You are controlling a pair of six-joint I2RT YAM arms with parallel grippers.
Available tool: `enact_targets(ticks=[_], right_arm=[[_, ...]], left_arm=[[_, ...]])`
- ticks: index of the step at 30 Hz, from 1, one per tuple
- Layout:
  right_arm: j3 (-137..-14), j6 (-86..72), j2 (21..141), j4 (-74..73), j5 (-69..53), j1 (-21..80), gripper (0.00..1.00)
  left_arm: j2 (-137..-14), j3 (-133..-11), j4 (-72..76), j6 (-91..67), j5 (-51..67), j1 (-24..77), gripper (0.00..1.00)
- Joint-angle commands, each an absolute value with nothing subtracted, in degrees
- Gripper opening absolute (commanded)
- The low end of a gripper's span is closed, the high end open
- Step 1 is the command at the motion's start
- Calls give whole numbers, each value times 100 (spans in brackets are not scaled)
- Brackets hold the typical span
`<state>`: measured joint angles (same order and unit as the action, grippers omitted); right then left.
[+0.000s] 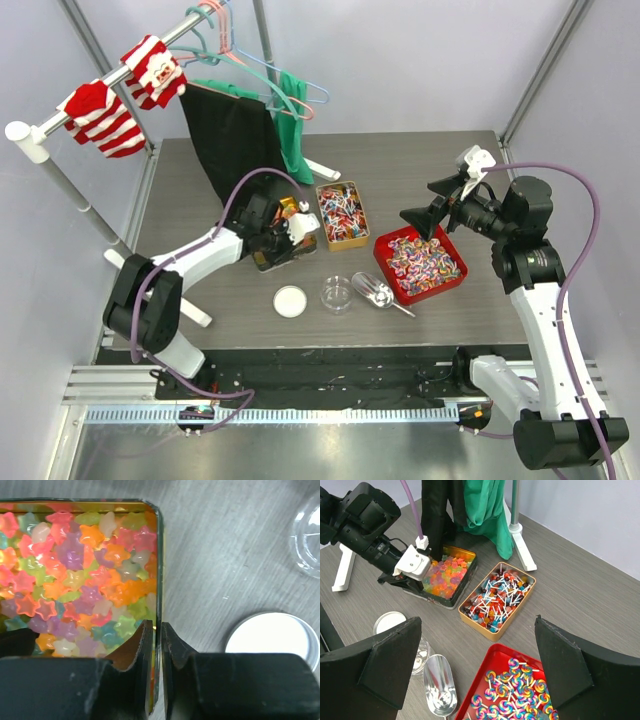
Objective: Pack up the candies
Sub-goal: Move the storage box to the center of the board.
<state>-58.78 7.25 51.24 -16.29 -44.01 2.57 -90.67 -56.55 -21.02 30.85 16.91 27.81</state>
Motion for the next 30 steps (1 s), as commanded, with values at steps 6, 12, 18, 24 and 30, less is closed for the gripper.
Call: enact_targets(ticks=[6,12,18,24,30], right_arm=[[-5871,747,5018,-1362,-4377,290,99],[-5871,756,4992,-1362,-4377,281,100],[-5862,782,4966,-1362,-4395,290,99],[-5845,791,4966,-1362,-4403,290,100],[-5853,809,4957,-1371,-4395,290,99]], left_arm=[[-8938,-5432,-1714,3041,1732,3252,17],[-8886,-5484,-1714,3006,1802,3541,16],[-8728,-5467,-1574,2840,1698,3621,18],[-8350,-5440,-494,2856,581,3516,37],[-8104,-5722,-432,3111,317,3419,43]])
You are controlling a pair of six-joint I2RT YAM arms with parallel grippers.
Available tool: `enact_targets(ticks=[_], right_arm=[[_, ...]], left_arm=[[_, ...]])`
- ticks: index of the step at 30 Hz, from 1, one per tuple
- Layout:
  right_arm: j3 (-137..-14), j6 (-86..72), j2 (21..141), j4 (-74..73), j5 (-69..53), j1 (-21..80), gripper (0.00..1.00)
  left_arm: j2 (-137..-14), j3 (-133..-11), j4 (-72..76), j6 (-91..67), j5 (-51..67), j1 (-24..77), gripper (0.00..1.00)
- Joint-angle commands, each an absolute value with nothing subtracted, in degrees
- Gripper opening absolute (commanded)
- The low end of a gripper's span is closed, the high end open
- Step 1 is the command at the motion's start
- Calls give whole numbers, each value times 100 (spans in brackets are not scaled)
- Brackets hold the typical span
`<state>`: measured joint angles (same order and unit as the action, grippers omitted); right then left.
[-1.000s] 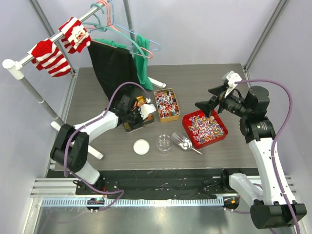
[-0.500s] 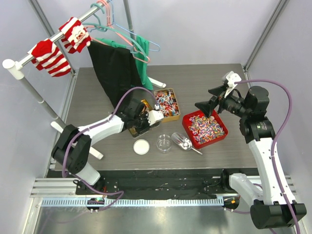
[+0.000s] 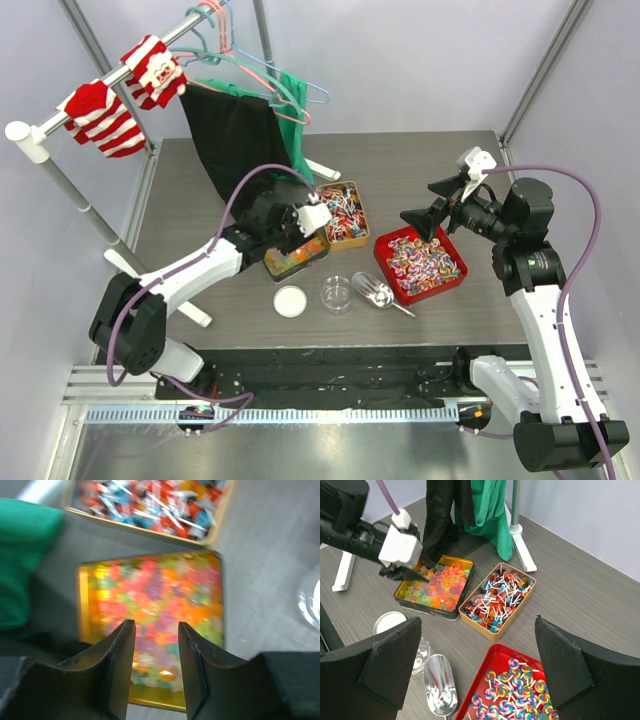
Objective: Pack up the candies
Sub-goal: Move the storage box to the center of the board.
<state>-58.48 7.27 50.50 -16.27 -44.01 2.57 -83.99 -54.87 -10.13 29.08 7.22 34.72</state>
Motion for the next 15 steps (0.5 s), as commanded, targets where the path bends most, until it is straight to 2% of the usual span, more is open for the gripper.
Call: enact_targets(ticks=[1,3,6,15], right_arm=[[-5845,809,4957,-1371,-4403,281,100],[-5845,809,4966,-1371,-4403,290,100],[-5845,809,4975,-1371,-4421,290,100],[-5836,817,5001,-1354,-4395,290,100]], left_arm=[[-8095,-5626,-231,3172,90,3419,40],[-8173,-5537,-88,3427,-174,3410,30],[-8392,-5344,245,3752,-500,3349,0],[-9034,-5141,791,4517,-720,3261,0]])
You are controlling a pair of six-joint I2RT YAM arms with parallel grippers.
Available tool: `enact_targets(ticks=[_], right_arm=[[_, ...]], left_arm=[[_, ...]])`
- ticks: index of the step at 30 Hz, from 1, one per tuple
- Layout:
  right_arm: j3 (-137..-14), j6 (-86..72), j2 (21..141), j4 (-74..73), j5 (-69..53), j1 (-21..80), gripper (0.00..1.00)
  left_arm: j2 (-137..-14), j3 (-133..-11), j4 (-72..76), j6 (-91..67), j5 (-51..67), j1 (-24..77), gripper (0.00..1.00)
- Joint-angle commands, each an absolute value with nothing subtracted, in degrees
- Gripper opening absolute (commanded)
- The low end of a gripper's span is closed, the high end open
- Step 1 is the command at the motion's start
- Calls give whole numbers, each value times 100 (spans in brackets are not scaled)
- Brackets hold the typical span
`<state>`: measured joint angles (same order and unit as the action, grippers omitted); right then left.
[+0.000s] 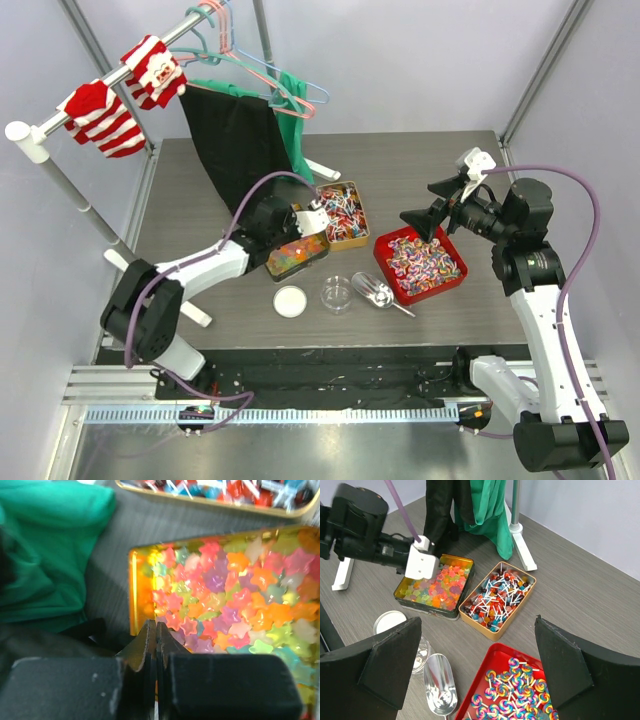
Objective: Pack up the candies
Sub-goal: Move the storage box to the center of the board, then adjust the distractor at the center of the board.
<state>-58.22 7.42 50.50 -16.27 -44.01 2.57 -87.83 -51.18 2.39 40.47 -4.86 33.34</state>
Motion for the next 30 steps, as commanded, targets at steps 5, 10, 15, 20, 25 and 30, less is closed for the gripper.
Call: enact_targets(ticks=[5,10,15,20,25,30], right_arm=[[-5827,835,5019,-1362,-4377,290,100],[-5818,844,5071,-1362,-4377,290,100],[-5810,844,5115,-1362,-4377,290,100],[-5792,817,5142,-1336,-4377,290,100],[-5792,800,5142,-1318,-4351,290,99],[-5792,800,5168,-1336,-4377,290,100]], left_arm=[[-9517,-5361,1063,4746,-984,2963,0],[-9676,-5484,1318,4834,-1186,2523,0],[-9695,-5397,1731,4948,-1248,1988,0],[-9782,-5519,1986,4895,-1283,1626,0],[-10037,-5581,2101,4966,-1424,1538,0],[-9502,-5493,837,4309,-328,1608,6]])
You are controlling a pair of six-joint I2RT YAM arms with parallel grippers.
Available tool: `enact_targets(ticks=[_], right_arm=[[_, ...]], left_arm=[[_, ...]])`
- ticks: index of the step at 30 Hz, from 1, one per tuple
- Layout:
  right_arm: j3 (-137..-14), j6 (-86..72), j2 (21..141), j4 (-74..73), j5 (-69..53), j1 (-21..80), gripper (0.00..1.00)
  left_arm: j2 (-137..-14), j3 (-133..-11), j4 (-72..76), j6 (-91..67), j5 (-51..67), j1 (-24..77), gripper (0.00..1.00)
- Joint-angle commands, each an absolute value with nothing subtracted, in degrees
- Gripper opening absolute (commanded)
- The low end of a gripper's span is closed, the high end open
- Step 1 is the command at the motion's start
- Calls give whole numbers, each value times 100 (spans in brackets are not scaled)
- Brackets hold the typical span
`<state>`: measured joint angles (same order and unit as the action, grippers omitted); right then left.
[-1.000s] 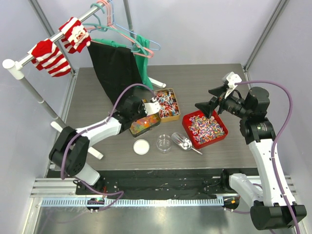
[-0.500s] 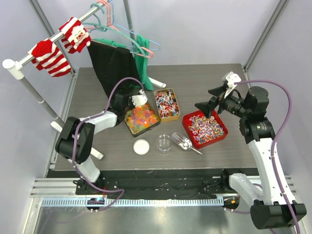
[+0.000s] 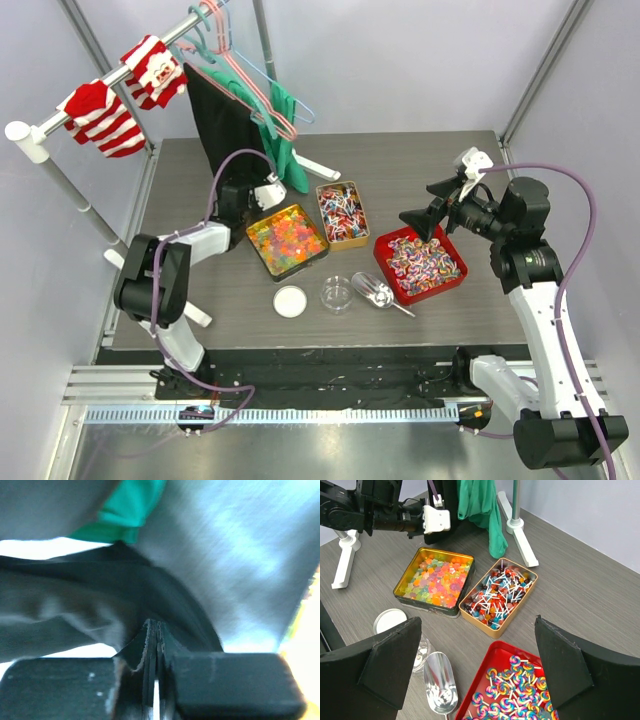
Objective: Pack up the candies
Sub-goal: Adjust the distractor at the center of the board.
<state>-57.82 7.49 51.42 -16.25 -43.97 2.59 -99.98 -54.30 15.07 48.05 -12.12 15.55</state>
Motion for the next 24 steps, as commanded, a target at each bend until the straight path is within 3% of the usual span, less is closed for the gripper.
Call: enact_targets(ticks=[1,6,9,15,18,24], right_arm=[[-5801,800,5177,-1327,-4377,290,100],[-5888,809,5229,-1432,-4368,334,99],[-5950,800,5291,-1502,-4351,343,97],[-6450,1193,5756,-2360,-3957,509,92],[-6504,2168,6134,-3434,-2650,1281,88],[-5284,2724,5933,-3806,-1416,2478,87]], left_arm=[[-9205,-5502,574,4194,-99,1626,17],[-8447,-5493,-289,3544,877,1714,60],[-8017,-5537,-693,3305,1395,1740,71],[-7218,-5809,-2071,2830,2731,1828,81],[-6813,-5784,-2601,2628,3260,1872,85],[-5952,-5248,-2804,2531,3437,1934,94]])
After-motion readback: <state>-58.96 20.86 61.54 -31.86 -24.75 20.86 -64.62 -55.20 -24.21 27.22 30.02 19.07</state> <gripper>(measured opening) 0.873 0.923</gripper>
